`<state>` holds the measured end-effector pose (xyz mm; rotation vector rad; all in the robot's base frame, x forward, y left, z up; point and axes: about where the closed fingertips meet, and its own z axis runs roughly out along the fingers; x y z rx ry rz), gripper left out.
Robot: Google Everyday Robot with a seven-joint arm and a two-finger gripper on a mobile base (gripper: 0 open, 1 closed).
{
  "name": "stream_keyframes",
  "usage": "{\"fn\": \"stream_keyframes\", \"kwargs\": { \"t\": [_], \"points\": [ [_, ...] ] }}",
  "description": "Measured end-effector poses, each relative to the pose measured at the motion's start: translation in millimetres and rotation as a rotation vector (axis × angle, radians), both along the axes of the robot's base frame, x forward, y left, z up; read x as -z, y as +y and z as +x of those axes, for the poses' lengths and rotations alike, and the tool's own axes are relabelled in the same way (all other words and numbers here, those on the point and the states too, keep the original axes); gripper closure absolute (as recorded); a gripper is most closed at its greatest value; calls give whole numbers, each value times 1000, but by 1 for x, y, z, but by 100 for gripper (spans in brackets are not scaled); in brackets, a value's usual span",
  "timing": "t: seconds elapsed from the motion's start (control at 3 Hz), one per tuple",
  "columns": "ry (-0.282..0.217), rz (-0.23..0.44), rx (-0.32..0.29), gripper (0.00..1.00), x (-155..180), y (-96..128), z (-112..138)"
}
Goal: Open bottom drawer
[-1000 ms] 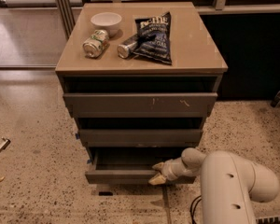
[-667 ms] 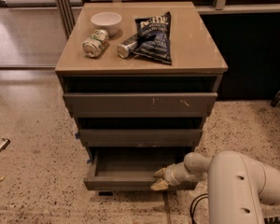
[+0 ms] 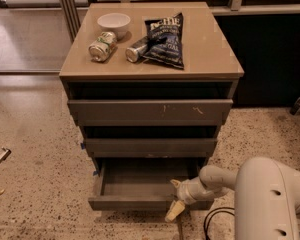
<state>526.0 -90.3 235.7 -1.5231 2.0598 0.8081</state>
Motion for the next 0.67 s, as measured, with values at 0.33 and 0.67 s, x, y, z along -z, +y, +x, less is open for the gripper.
{"fn": "stream_keyframes", "kwargs": {
  "t": [0.33, 0.67],
  "points": [
    [15, -7, -15, 0, 10, 5, -2],
    [45, -33, -24, 0, 24, 6, -10]
  ]
}}
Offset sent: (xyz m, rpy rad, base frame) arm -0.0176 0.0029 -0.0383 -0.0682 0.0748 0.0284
